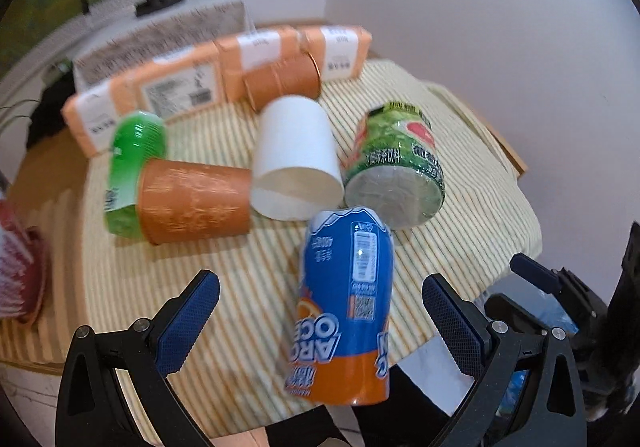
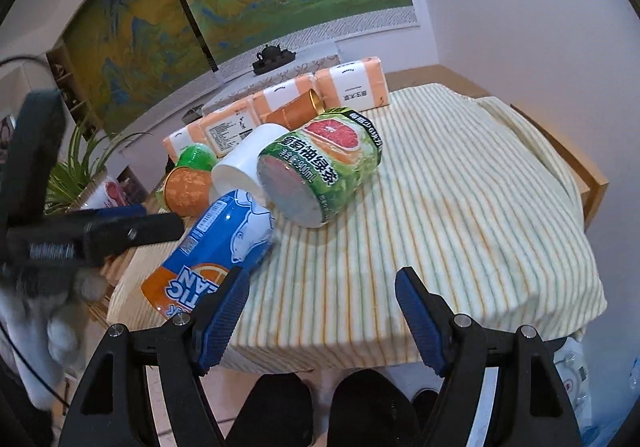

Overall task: Flip cup upside down
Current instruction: 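Close the left gripper on the bottle while the right gripper opens and releases it, then turn the held bottle cap-down with the left gripper, then lower the bottle cap-down onto the cloth and open the left gripper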

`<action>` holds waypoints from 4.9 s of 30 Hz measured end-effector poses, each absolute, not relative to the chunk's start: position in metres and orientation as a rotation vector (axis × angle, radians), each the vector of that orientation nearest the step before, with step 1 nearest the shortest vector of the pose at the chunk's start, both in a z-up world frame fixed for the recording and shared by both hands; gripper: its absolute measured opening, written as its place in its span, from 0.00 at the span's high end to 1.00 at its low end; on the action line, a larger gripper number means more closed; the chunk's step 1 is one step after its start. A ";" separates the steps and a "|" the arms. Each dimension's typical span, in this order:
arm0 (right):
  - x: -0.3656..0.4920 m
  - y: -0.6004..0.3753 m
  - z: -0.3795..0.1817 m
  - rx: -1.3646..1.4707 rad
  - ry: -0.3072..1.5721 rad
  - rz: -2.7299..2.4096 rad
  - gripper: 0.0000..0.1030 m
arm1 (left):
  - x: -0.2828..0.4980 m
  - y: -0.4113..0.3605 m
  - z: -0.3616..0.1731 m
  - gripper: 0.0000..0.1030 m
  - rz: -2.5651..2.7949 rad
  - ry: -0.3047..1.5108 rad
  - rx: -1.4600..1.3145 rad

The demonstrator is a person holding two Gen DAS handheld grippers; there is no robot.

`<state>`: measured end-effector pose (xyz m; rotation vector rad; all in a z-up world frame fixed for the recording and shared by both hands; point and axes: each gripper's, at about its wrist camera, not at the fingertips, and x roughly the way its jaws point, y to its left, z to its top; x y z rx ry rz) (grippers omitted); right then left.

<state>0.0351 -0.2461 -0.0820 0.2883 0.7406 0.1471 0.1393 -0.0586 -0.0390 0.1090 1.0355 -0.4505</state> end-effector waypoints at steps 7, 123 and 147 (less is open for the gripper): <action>0.031 -0.256 -0.081 0.318 0.727 0.120 0.30 | 0.176 -0.077 -0.055 0.04 -0.490 1.203 0.140; 0.011 -0.204 -0.047 0.117 0.557 0.131 0.19 | 0.015 0.004 -0.021 0.06 -0.141 0.483 0.049; -0.018 -0.180 -0.027 0.027 0.371 0.118 0.08 | -0.032 0.026 -0.009 0.01 0.043 0.358 -0.015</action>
